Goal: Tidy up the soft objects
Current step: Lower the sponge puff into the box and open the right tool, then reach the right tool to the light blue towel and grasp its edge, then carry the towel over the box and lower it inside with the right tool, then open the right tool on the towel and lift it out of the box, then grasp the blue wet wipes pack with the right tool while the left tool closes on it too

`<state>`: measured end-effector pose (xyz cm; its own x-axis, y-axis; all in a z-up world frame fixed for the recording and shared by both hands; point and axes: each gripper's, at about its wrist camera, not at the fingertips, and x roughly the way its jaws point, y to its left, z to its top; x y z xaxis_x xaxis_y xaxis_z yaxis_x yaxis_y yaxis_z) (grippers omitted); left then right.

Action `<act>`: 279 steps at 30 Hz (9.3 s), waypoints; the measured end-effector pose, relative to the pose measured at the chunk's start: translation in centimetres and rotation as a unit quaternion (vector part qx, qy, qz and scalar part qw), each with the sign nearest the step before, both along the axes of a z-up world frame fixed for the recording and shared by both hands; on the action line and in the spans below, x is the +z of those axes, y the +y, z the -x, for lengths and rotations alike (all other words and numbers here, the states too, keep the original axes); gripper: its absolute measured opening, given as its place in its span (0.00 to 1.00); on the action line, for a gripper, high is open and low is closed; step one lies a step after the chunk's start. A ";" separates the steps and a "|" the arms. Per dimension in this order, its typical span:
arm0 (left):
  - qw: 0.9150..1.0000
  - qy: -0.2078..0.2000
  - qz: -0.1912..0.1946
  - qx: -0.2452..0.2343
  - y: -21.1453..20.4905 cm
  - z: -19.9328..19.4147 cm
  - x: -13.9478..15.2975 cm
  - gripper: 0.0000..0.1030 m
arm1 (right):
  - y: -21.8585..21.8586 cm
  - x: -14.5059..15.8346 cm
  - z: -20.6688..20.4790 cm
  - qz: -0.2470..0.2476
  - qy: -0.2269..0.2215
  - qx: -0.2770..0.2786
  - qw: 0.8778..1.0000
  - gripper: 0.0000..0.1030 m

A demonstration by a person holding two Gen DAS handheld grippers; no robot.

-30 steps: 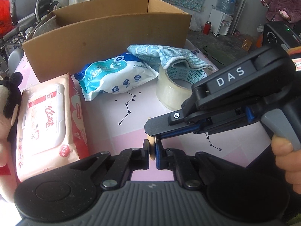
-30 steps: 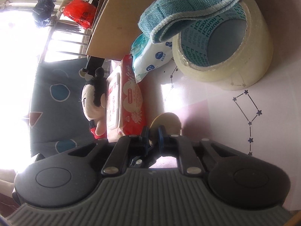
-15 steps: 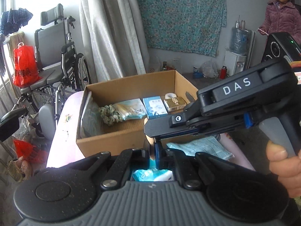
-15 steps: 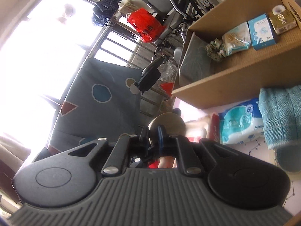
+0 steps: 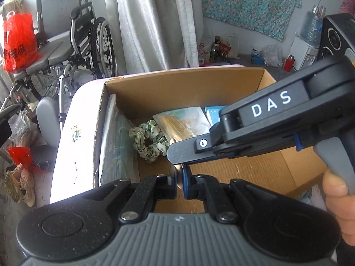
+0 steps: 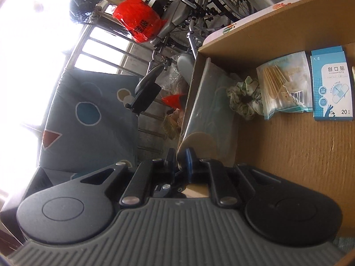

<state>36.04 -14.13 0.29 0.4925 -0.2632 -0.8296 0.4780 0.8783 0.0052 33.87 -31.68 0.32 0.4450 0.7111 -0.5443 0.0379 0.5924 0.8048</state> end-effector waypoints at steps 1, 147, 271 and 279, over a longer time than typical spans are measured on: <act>1.000 0.008 -0.005 0.004 0.0 -1.1 -0.7 0.06 | 0.0 -0.8 -1.0 0.003 0.009 0.000 1.000 0.09; 0.937 0.213 0.275 0.022 -5.5 1.2 -7.2 0.19 | -9.0 0.8 3.7 0.345 -0.010 0.048 0.937 0.13; 0.981 0.068 -0.107 -0.149 -5.4 13.1 -11.9 0.92 | -6.5 -6.2 19.0 0.058 0.002 -0.049 0.997 0.83; 0.982 0.189 -0.008 -0.024 -4.5 12.0 -10.9 0.79 | -8.6 -6.2 22.1 0.039 -0.018 -0.095 0.995 0.83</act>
<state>24.05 -18.67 -10.61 0.1367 -0.2637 -0.9549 0.4886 0.8565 -0.1665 11.80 -40.27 -5.91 0.5882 0.5684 -0.5753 0.1273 0.6374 0.7599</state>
